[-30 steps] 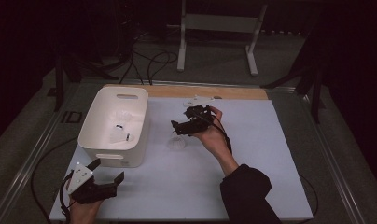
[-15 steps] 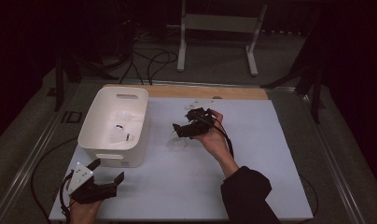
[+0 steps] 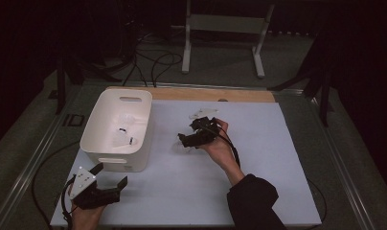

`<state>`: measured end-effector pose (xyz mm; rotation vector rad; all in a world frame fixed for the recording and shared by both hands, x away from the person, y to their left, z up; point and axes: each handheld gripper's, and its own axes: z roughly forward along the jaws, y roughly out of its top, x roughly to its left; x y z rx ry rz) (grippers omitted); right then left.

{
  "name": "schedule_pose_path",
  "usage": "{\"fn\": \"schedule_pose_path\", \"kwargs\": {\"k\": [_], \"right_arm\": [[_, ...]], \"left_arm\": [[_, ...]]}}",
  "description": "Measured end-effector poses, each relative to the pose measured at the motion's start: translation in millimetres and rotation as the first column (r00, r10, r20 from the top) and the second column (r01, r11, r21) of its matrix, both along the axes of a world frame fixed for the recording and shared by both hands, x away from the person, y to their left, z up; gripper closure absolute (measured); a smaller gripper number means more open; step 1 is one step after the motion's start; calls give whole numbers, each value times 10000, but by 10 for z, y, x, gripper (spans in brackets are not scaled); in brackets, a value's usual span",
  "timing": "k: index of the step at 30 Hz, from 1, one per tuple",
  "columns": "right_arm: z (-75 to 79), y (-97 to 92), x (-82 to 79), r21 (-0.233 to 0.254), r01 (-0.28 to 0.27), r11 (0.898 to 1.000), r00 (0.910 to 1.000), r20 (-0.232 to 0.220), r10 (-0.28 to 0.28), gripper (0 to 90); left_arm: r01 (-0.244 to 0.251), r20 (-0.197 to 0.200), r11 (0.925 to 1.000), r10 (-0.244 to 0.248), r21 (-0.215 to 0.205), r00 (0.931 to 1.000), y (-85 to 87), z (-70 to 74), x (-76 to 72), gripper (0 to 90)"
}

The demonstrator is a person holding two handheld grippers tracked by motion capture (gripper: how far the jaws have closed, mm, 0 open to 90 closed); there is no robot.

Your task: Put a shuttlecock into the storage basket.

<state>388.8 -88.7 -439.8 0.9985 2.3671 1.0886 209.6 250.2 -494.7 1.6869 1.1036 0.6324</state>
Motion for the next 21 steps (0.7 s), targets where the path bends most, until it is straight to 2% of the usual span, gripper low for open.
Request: {"fn": "schedule_pose_path", "kwargs": {"k": [17, 21], "right_arm": [[-204, -7, -48, -153, -13, 9999, 9995, -313, 8, 105], [-268, -10, -53, -388, -30, 9992, 9994, -359, 16, 122]], "left_arm": [[4, 14, 10000, -4, 10, 10000, 3, 1, -2, 10], [-2, 8, 10000, 2, 7, 10000, 2, 1, -2, 10]]}}
